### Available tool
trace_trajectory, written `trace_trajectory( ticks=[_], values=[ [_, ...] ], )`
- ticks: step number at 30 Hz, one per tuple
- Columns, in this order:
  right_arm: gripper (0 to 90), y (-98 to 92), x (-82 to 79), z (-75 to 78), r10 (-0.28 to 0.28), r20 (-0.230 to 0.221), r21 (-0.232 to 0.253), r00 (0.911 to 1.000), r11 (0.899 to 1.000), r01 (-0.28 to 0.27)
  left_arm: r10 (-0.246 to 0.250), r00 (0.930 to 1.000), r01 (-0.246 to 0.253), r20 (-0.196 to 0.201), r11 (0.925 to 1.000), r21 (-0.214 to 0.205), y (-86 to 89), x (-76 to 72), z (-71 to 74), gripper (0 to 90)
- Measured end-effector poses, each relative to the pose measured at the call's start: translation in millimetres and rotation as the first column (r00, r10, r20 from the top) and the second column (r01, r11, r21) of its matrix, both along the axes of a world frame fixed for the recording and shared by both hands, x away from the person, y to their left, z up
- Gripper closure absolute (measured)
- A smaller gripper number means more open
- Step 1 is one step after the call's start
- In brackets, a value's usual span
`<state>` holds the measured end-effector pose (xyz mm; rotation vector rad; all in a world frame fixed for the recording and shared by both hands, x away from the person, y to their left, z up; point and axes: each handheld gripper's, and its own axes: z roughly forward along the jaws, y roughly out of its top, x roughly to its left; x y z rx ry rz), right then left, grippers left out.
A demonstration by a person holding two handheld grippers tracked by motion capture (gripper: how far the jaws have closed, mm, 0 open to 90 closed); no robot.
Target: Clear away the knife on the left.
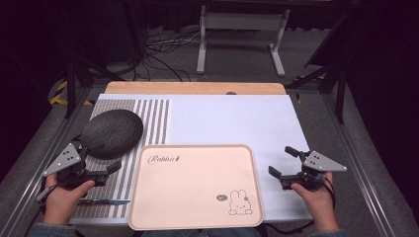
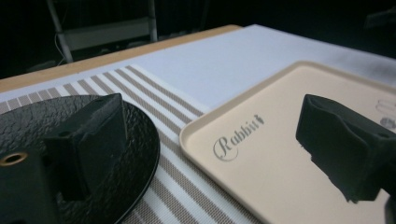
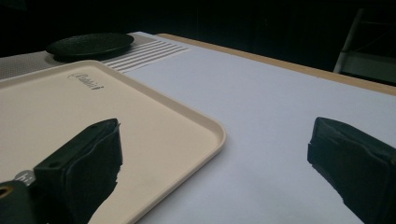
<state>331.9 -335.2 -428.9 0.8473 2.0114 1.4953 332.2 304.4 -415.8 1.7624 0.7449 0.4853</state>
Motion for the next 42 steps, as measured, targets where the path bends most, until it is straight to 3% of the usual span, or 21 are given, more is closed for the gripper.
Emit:
trace_trajectory(
  ticks=[3,6,11,13,15,16,20,21,24,25,26,27,28,29,30,31,32,33,34,35,42],
  values=[
    [3.8,1.1,0.5,-1.0,0.005,-0.006,-0.006,1.0000,1.000,-0.005,-0.039,0.9989,0.041,-0.027,0.9960,0.079,0.8,0.9,5.1,11.0],
    [3.8,1.9,1.0,-2.1,0.010,-0.012,-0.006,0.9999,1.000,-0.010,-0.070,0.9951,0.080,-0.070,0.9838,0.160,0.8,1.4,11.1,11.9],
    [3.8,3.3,1.0,-3.2,0.013,-0.018,-0.022,0.9998,1.000,-0.013,-0.087,0.9864,0.117,-0.140,0.9673,0.225,3.5,1.6,19.0,13.5],
    [3.8,3.3,1.3,-3.6,0.011,-0.018,-0.036,0.9998,0.999,-0.011,-0.086,0.9846,0.120,-0.152,0.9647,0.234,3.7,1.5,20.0,13.8],
    [3.7,3.5,1.8,-4.7,0.015,-0.023,-0.044,0.9996,0.999,-0.016,-0.080,0.9787,0.129,-0.189,0.9552,0.266,4.9,1.5,23.0,14.2],
    [3.7,3.5,1.8,-4.7,0.015,-0.023,-0.044,0.9996,0.999,-0.016,-0.080,0.9787,0.129,-0.189,0.9552,0.266,4.9,1.5,23.0,14.2],
    [3.5,3.9,2.4,-5.7,0.023,-0.027,-0.050,0.9994,0.998,-0.024,-0.069,0.9722,0.141,-0.224,0.9361,0.322,7.4,2.2,27.8,14.1],
    [3.5,4.0,2.5,-5.9,0.023,-0.028,-0.050,0.9994,0.998,-0.024,-0.066,0.9664,0.148,-0.248,0.9337,0.326,7.0,1.6,28.4,14.1],
    [3.4,3.4,2.6,-6.0,0.024,-0.033,-0.053,0.9992,0.998,-0.026,-0.066,0.9596,0.167,-0.274,0.9160,0.365,7.4,2.2,30.2,14.5],
    [3.4,3.1,2.6,-6.0,0.025,-0.035,-0.054,0.9991,0.998,-0.027,-0.066,0.9596,0.167,-0.274,0.9160,0.365,7.4,2.2,30.2,15.0],
    [3.4,2.9,2.6,-6.2,0.027,-0.036,-0.054,0.9990,0.998,-0.028,-0.054,0.9582,0.167,-0.281,0.9031,0.396,7.0,1.8,30.7,17.0],
    [3.3,2.6,2.9,-6.4,0.029,-0.038,-0.054,0.9988,0.998,-0.031,-0.053,0.9559,0.172,-0.289,0.8982,0.405,7.0,2.3,30.4,17.2],
    [3.3,2.4,3.3,-6.8,0.032,-0.038,-0.052,0.9988,0.998,-0.034,-0.050,0.9503,0.185,-0.307,0.8847,0.428,6.3,3.0,29.9,16.9],
    [3.3,2.4,3.3,-6.8,0.032,-0.038,-0.052,0.9988,0.998,-0.034,-0.050,0.9503,0.185,-0.307,0.8847,0.428,6.3,3.0,29.9,17.2],
    [3.2,2.0,3.7,-7.2,0.027,-0.042,-0.049,0.9987,0.998,-0.029,-0.042,0.9472,0.192,-0.318,0.8683,0.457,4.9,3.3,29.8,17.3],
    [3.2,1.9,3.9,-7.3,0.027,-0.043,-0.047,0.9987,0.998,-0.029,-0.042,0.9472,0.192,-0.318,0.8683,0.457,4.9,3.3,29.8,17.2],
    [3.2,1.9,4.0,-7.3,0.027,-0.043,-0.047,0.9987,0.998,-0.029,-0.046,0.9405,0.209,-0.337,0.8601,0.466,4.2,4.0,30.0,17.3],
    [3.2,1.9,4.0,-7.3,0.029,-0.043,-0.047,0.9987,0.998,-0.031,-0.049,0.9383,0.216,-0.342,0.8555,0.471,4.2,4.4,30.2,17.2],
    [3.2,1.9,4.0,-7.3,0.029,-0.043,-0.047,0.9987,0.998,-0.031,-0.049,0.9383,0.216,-0.342,0.8555,0.471,4.2,4.4,30.2,17.2],
    [3.2,2.0,3.8,-7.3,0.027,-0.043,-0.048,0.9987,0.998,-0.029,-0.049,0.9334,0.224,-0.356,0.8539,0.470,4.0,4.3,30.2,17.2],
    [3.0,1.4,4.4,-8.5,0.029,-0.050,-0.046,0.9983,0.998,-0.031,-0.049,0.9115,0.277,-0.408,0.8077,0.520,3.7,4.6,28.9,17.3]
  ],
)
